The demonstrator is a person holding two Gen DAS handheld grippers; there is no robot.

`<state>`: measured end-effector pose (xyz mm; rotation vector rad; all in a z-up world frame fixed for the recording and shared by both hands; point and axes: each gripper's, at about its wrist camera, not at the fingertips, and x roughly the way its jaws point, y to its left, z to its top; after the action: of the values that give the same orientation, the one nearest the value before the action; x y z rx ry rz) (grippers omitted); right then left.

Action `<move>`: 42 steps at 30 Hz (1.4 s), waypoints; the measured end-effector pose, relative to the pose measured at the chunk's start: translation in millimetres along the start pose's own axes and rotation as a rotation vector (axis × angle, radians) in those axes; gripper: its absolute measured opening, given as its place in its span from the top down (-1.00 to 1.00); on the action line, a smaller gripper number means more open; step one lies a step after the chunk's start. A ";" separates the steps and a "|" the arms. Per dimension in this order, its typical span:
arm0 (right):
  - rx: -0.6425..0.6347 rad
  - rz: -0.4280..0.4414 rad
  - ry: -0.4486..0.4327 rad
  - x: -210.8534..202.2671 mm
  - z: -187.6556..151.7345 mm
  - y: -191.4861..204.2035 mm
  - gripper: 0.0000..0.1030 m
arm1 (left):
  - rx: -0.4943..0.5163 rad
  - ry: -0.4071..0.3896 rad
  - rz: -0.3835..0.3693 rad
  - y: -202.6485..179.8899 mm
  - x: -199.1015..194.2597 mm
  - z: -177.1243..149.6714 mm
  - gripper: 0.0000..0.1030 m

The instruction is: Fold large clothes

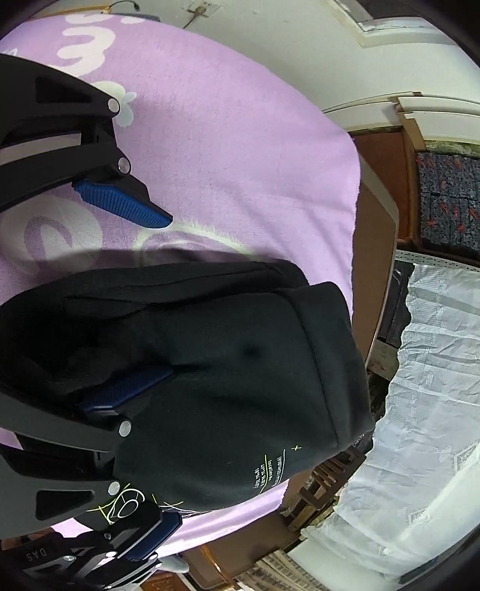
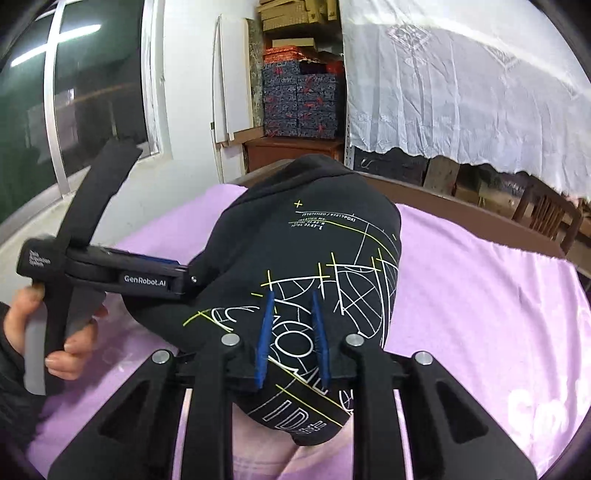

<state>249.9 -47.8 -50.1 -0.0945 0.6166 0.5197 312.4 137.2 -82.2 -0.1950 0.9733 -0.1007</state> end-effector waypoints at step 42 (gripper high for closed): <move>0.250 -0.039 -0.173 -128.5 -51.4 -18.1 -0.55 | 0.139 -0.529 0.305 -95.9 -127.9 -112.1 -0.93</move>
<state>142.7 -131.7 -19.4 0.1735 0.5050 0.4050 148.1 52.1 -19.8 0.0576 0.4573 0.1575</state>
